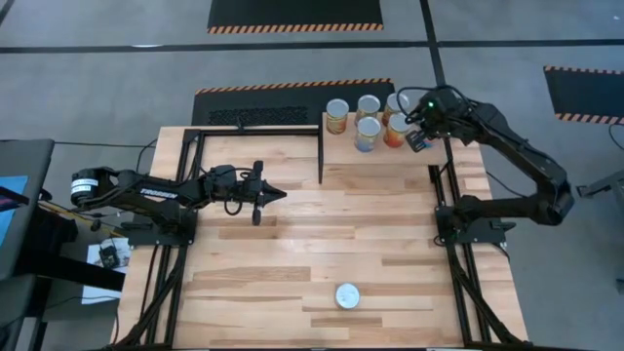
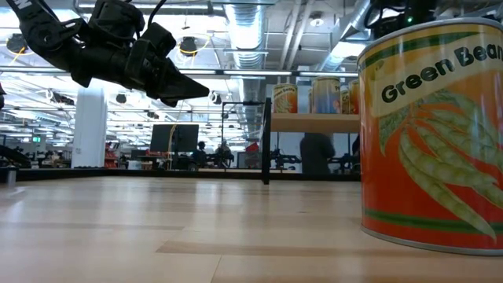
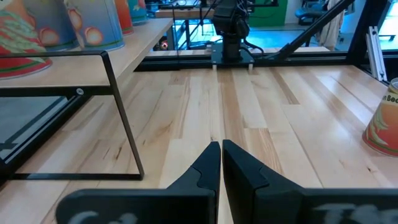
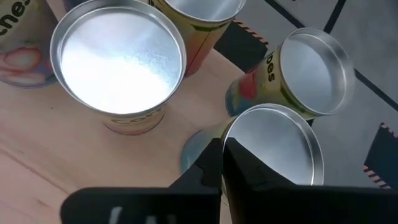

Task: Pick and place cans onto a shelf
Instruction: Put the canned tomatoes on the shelf aligned with the other canned tomatoes, then adjust the canned peaches on the shelf

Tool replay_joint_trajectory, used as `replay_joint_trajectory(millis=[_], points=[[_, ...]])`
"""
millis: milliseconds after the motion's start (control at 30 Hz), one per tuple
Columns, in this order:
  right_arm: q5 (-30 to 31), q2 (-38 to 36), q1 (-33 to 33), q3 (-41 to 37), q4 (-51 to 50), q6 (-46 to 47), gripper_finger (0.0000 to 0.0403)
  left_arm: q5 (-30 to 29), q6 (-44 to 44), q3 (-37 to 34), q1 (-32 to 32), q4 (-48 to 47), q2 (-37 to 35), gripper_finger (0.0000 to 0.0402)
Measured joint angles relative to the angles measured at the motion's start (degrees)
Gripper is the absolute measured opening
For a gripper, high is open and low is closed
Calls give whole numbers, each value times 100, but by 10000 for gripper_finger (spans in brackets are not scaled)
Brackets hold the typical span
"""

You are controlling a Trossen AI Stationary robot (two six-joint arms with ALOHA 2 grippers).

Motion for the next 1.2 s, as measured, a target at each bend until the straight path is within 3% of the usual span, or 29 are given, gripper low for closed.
replay_joint_trajectory(millis=[367,933,1200], points=[[248,336,0,18,45,-61,32,0,-2,0,1,-2,0,9],[321,-65,183,2,180,-319,106,1,-2,0,1,-2,0,9],[253,-619,726,0,568,-433,85,0,-2,0,1,-2,0,9]])
